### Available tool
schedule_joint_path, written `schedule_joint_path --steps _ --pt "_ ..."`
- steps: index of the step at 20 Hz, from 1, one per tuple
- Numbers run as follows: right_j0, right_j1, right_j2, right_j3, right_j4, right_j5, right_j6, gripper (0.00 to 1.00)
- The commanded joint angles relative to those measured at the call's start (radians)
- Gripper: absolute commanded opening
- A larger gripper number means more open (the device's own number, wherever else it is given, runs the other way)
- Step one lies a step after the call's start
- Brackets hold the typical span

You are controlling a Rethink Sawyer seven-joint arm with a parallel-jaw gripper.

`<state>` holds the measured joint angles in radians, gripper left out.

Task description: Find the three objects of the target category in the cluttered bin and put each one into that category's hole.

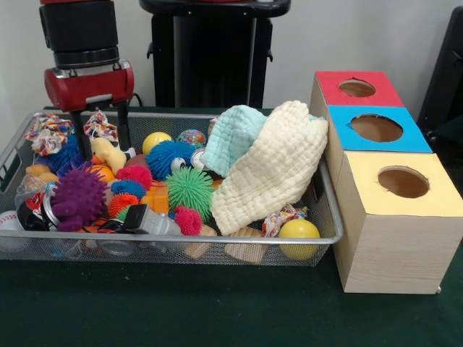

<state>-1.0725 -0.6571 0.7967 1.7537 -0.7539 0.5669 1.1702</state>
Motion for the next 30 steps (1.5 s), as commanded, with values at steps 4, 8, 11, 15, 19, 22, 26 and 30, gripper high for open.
schedule_joint_path --steps 4,8,11,15,19,22,26,30 --pt "0.075 -0.021 -0.095 -0.049 0.027 0.164 -0.003 1.00" --pt "0.064 -0.012 -0.096 -0.060 0.033 0.163 -0.037 1.00" --pt "0.037 0.015 -0.090 -0.083 0.023 0.159 -0.086 1.00" --pt "-0.007 0.051 -0.067 -0.117 0.017 0.169 -0.170 1.00" --pt "-0.053 0.083 -0.037 -0.143 0.025 0.187 -0.245 1.00" --pt "-0.078 0.105 -0.018 -0.167 0.025 0.205 -0.291 1.00" --pt "-0.093 0.118 -0.007 -0.199 0.006 0.233 -0.345 1.00" --pt "-0.102 0.138 -0.007 -0.223 -0.047 0.224 -0.393 1.00"
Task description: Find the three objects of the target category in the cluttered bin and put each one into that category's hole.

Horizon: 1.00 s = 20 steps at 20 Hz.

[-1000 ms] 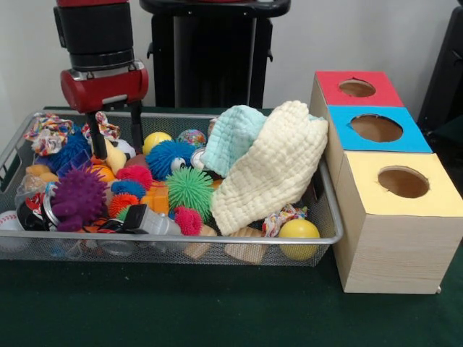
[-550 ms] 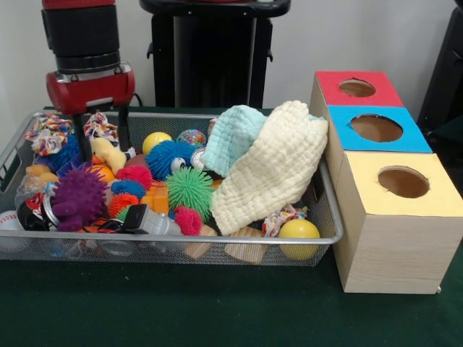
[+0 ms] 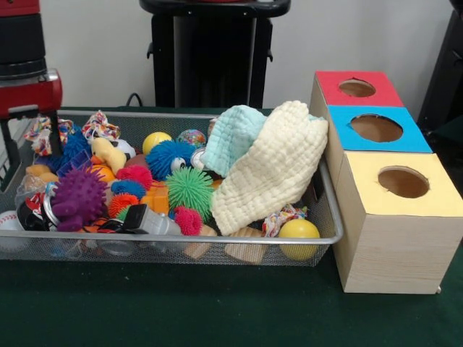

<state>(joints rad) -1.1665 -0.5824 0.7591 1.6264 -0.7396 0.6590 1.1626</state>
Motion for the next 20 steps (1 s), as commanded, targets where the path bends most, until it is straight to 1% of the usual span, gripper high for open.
schedule_joint_path --steps 1,3,5,7,15,17,20 --pt "-0.010 0.069 0.027 -0.100 -0.079 0.124 -0.398 1.00" --pt "-0.013 0.080 0.020 -0.100 -0.116 0.103 -0.416 1.00" --pt "-0.020 0.092 0.012 -0.087 -0.168 0.058 -0.434 1.00" --pt "-0.029 0.113 0.001 -0.083 -0.206 0.012 -0.428 1.00" --pt "-0.045 0.146 -0.002 -0.074 -0.258 -0.012 -0.429 1.00" --pt "-0.045 0.146 -0.006 -0.065 -0.268 -0.015 -0.426 1.00" --pt "-0.050 0.128 -0.003 -0.036 -0.260 -0.008 -0.407 1.00"
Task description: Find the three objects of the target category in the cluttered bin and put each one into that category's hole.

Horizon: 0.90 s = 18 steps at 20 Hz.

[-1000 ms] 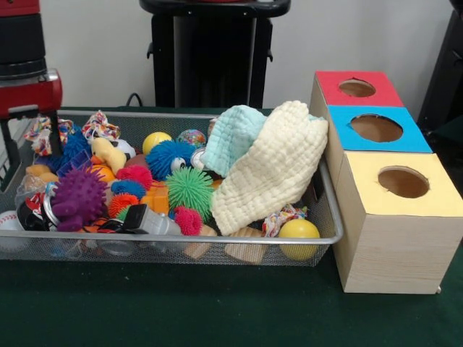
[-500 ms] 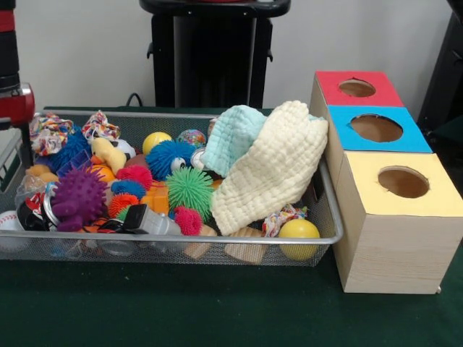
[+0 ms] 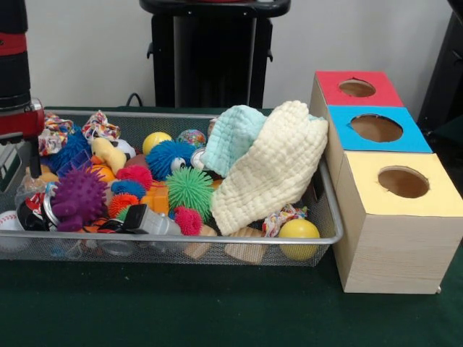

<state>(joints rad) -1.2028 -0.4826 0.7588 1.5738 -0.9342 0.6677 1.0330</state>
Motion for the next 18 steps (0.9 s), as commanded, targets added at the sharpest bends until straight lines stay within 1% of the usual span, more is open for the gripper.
schedule_joint_path --steps 1,3,7,14,18 --pt "-0.013 0.019 -0.001 0.026 -0.062 -0.010 -0.273 1.00" --pt "-0.016 0.009 0.005 0.044 -0.058 -0.004 -0.276 1.00" --pt "-0.026 0.014 0.021 0.052 -0.055 0.009 -0.321 1.00" --pt "-0.027 -0.043 0.031 0.099 -0.031 0.024 -0.291 1.00" --pt "-0.023 -0.045 0.030 0.113 -0.042 0.016 -0.288 1.00"
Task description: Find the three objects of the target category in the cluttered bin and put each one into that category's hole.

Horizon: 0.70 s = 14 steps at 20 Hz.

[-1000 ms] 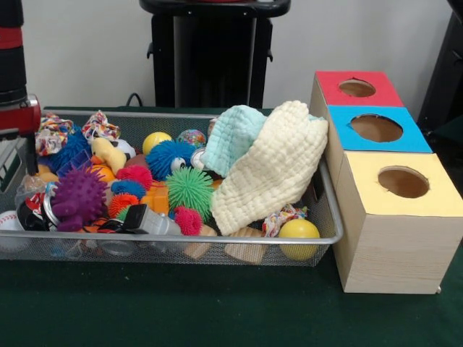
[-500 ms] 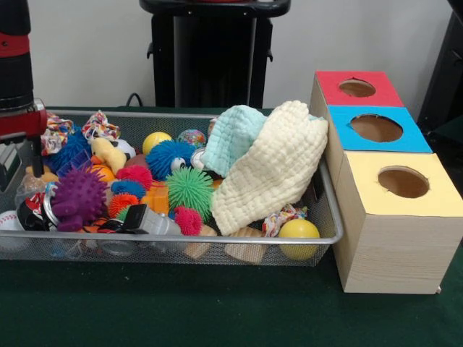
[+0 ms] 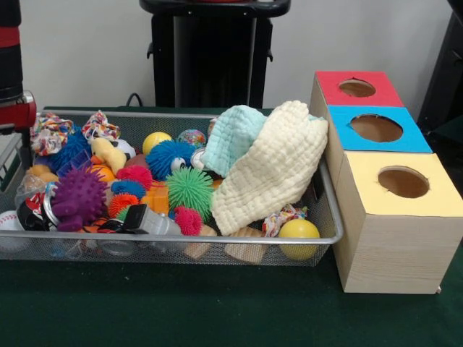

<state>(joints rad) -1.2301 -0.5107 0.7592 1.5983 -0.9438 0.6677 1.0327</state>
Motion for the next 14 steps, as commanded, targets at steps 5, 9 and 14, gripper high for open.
schedule_joint_path --steps 5,9,14 --pt "0.028 -0.054 0.013 0.132 -0.036 -0.006 -0.198 1.00" --pt "0.054 -0.079 -0.002 0.165 -0.034 -0.022 -0.117 1.00" --pt "0.079 -0.080 -0.018 0.177 -0.040 -0.042 -0.065 1.00"
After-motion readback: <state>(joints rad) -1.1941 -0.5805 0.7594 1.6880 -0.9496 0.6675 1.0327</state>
